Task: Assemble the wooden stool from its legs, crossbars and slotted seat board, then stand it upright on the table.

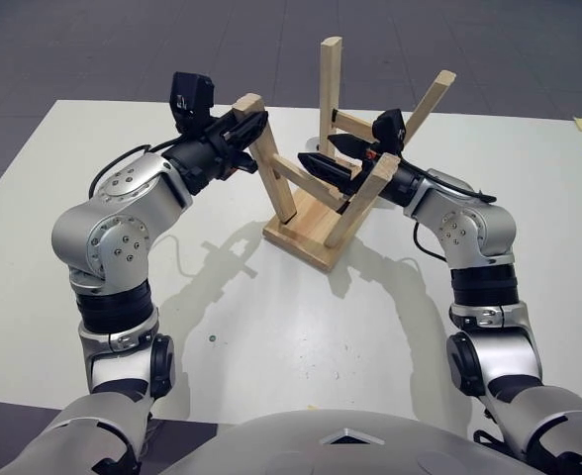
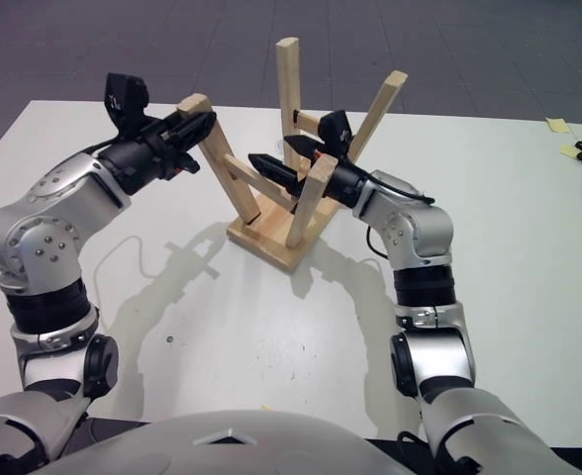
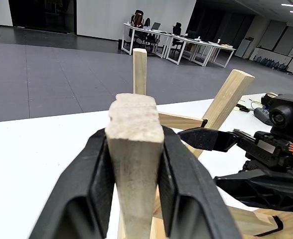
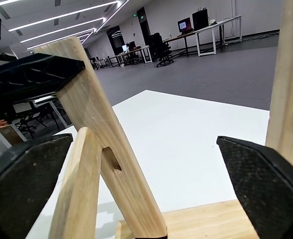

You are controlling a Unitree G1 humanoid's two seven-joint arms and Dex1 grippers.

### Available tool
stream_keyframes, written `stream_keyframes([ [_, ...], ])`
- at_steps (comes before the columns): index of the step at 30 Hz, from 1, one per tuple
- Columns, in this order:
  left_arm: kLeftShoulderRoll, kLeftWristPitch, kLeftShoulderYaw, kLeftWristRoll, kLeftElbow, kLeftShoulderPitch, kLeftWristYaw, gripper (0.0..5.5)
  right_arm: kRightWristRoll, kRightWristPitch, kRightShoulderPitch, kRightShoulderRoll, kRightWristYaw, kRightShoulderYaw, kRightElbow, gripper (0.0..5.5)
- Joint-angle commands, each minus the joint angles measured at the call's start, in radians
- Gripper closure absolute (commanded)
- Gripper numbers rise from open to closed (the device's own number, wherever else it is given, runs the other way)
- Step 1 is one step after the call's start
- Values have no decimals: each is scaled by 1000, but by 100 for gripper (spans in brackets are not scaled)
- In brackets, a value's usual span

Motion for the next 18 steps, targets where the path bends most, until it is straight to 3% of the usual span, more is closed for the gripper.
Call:
stream_keyframes([
  [1,30,-48,-11,22,-37,-19,-26,447,-38,3,-29,6,-9,31,25,10],
  [11,35,-84,-85,68,-52,2,-76,448,-153,-79,-125,31,18,107,206,10],
  [15,34,-94,-87,82,-40,8,-79,448,-188,-79,-91,20,56,159,184,10],
  [18,23,-92,-85,89,-33,19,-65,448,-162,-82,-84,35,54,133,153,10],
])
